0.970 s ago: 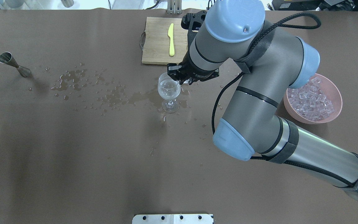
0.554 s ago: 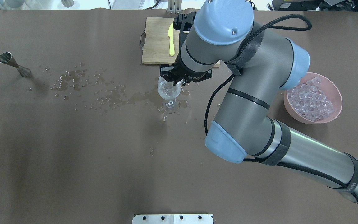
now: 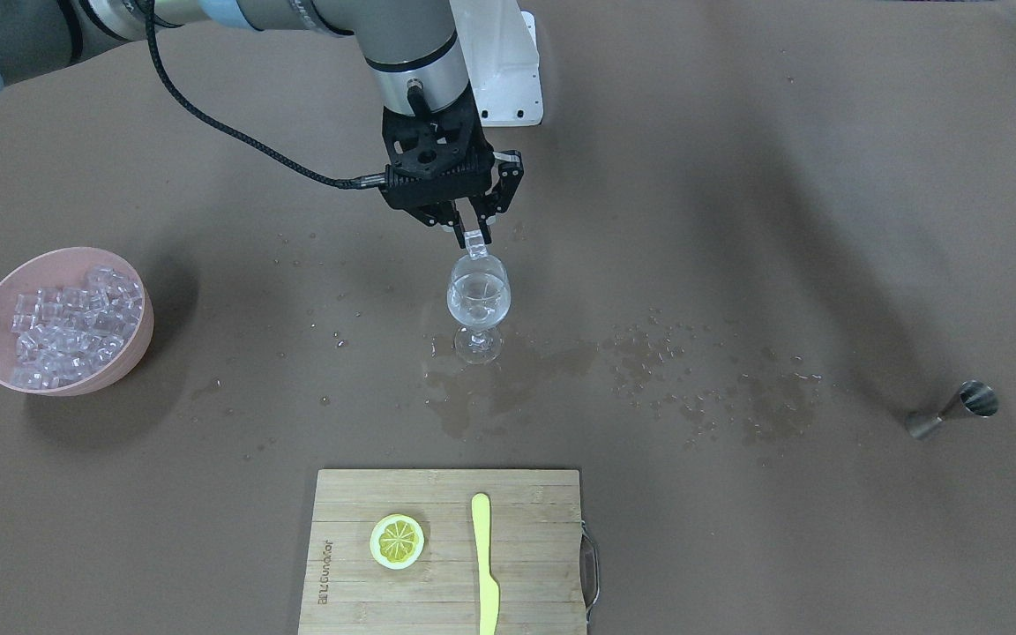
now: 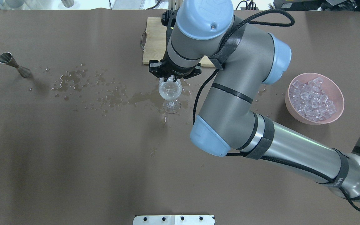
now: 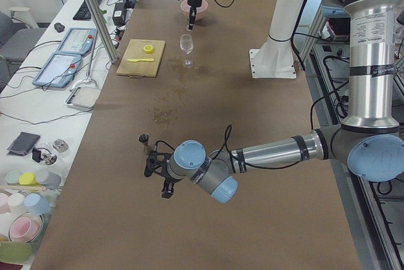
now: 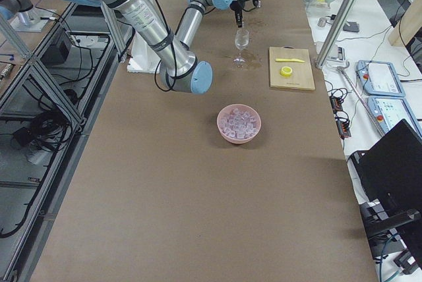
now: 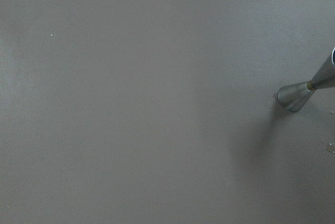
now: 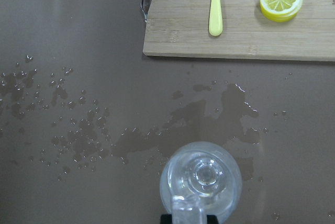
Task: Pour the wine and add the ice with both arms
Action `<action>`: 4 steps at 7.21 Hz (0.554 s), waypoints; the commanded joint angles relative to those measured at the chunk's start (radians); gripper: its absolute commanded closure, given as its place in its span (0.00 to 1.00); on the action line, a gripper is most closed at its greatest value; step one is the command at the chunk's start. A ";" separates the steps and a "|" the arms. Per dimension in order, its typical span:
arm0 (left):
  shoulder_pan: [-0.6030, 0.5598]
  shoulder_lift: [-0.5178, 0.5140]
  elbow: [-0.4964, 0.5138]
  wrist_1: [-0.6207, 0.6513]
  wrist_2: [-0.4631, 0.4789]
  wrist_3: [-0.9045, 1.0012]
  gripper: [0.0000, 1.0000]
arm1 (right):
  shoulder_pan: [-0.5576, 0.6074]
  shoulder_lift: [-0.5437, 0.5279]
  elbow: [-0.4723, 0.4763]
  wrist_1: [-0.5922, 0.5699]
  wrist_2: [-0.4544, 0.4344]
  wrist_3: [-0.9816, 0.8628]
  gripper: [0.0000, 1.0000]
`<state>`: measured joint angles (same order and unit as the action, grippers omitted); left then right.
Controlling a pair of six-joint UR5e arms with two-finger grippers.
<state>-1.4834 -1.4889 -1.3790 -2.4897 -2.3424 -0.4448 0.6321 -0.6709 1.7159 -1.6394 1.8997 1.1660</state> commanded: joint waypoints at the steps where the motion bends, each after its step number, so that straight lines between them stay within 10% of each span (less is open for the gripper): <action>1: 0.000 -0.001 0.000 0.000 0.000 0.000 0.02 | 0.000 -0.002 -0.033 0.059 0.001 0.024 0.78; 2: 0.000 -0.004 0.001 0.002 0.000 0.000 0.02 | 0.001 -0.018 -0.018 0.059 -0.001 0.020 0.01; 4: 0.000 -0.008 0.012 0.003 0.000 0.002 0.02 | 0.003 -0.056 0.014 0.059 0.002 0.004 0.00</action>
<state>-1.4834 -1.4946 -1.3719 -2.4873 -2.3424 -0.4439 0.6338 -0.7075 1.7148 -1.5811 1.9006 1.1770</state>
